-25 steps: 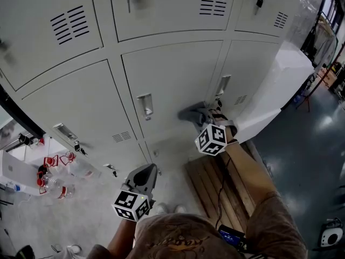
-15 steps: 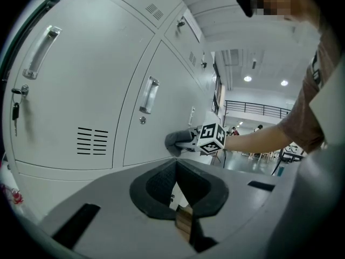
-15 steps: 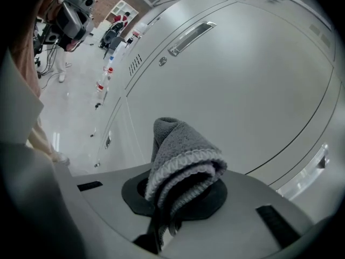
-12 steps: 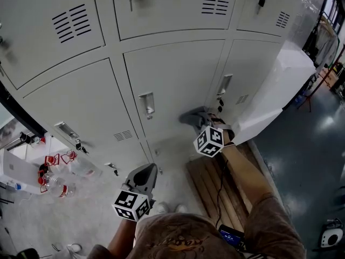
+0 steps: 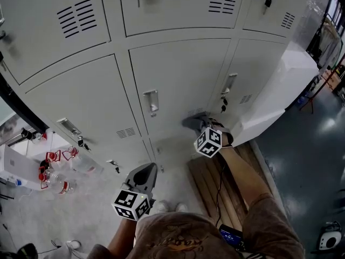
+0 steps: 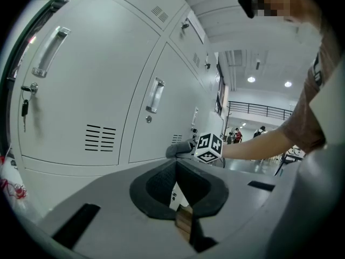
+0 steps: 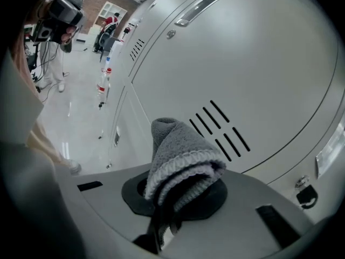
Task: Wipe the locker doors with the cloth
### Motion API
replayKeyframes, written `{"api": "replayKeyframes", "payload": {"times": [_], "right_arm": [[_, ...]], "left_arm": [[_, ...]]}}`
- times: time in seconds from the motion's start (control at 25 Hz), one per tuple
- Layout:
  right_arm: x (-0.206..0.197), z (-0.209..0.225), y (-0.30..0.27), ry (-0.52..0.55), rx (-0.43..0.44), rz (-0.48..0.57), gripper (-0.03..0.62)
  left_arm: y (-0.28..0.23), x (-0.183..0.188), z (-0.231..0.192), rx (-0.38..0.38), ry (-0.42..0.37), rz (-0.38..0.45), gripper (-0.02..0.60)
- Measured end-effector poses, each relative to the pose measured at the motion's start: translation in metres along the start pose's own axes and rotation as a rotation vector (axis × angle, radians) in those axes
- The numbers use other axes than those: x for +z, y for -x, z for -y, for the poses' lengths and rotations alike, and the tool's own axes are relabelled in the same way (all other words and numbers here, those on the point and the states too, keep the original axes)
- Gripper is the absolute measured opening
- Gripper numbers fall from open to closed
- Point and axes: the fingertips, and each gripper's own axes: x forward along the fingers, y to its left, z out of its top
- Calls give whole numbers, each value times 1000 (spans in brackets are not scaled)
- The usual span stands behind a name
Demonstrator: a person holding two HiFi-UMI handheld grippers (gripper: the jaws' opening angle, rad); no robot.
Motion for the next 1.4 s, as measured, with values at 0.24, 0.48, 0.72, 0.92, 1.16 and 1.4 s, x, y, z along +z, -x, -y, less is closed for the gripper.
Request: {"api": "replayKeyframes", "payload": {"times": [0.24, 0.48, 0.72, 0.92, 1.16, 1.4], "right_arm": [[-12, -22, -10, -44, 56, -45, 34], [-18, -65, -4, -85, 127, -46, 34], [-6, -84, 24, -207, 131, 21, 34], [20, -64, 67, -383, 72, 139, 34], [47, -40, 131, -592, -9, 314, 34], [49, -39, 179, -695, -64, 376, 34]], "left_arm": [[3, -3, -3, 4, 14, -8, 0], [4, -3, -8, 11, 23, 3, 0], [2, 0, -11, 10, 22, 14, 0], [0, 1, -12, 8, 21, 16, 0], [-1, 2, -15, 11, 21, 23, 0], [-3, -1, -20, 26, 32, 13, -1]]}}
